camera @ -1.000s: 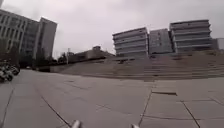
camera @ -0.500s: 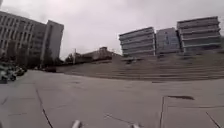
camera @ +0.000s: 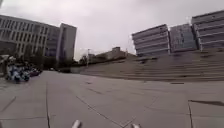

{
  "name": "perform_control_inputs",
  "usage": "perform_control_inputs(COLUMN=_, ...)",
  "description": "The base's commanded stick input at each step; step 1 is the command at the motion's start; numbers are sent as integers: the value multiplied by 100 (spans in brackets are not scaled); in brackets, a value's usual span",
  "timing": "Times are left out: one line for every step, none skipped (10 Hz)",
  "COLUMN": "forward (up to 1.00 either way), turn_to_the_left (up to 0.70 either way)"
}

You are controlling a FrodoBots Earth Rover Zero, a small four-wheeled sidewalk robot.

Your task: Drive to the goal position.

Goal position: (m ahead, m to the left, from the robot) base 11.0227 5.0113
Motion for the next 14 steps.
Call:
perform_control_inputs(forward=70, turn_to_the_left=0)
perform_control_inputs(forward=70, turn_to_the_left=0)
perform_control_inputs(forward=70, turn_to_the_left=0)
perform_control_inputs(forward=70, turn_to_the_left=0)
perform_control_inputs(forward=70, turn_to_the_left=7)
perform_control_inputs(forward=70, turn_to_the_left=24)
perform_control_inputs(forward=70, turn_to_the_left=35)
perform_control_inputs(forward=70, turn_to_the_left=35)
perform_control_inputs(forward=70, turn_to_the_left=35)
perform_control_inputs(forward=70, turn_to_the_left=35)
perform_control_inputs(forward=70, turn_to_the_left=35)
perform_control_inputs(forward=70, turn_to_the_left=35)
perform_control_inputs(forward=70, turn_to_the_left=35)
perform_control_inputs(forward=70, turn_to_the_left=32)
